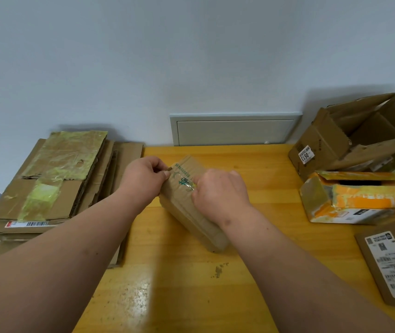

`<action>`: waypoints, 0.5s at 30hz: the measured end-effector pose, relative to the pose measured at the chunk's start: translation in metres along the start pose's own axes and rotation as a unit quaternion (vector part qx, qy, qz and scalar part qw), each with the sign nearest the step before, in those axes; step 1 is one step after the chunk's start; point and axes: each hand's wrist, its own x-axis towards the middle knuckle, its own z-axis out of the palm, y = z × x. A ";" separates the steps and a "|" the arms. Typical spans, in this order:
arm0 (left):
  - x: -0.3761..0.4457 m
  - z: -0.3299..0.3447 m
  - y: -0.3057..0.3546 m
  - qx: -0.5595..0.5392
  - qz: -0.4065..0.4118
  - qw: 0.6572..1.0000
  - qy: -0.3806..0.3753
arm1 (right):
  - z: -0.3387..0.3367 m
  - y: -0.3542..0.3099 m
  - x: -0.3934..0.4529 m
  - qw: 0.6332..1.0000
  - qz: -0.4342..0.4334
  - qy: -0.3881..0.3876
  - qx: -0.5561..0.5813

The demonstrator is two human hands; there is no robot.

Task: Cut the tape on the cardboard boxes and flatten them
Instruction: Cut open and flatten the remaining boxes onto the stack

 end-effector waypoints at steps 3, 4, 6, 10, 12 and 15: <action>0.000 0.000 -0.003 -0.014 -0.004 1.000 0.009 | -0.001 0.000 0.002 1.000 0.004 -0.011 0.000; 0.000 -0.001 -0.003 -0.018 -0.005 1.000 0.012 | -0.001 0.000 0.003 1.000 0.006 -0.015 -0.001; -0.001 -0.001 -0.004 -0.020 -0.006 1.000 0.013 | -0.003 0.000 0.002 1.000 0.007 -0.021 0.000; -0.001 -0.001 -0.005 -0.019 -0.009 1.000 0.016 | -0.005 0.002 -0.001 1.000 0.002 -0.028 -0.014; -0.001 -0.002 -0.006 -0.019 -0.013 1.000 0.019 | -0.005 0.002 -0.003 0.999 0.003 -0.033 -0.016; -0.002 -0.002 -0.007 -0.014 -0.013 1.000 0.020 | -0.006 0.003 -0.007 0.999 0.001 -0.039 -0.016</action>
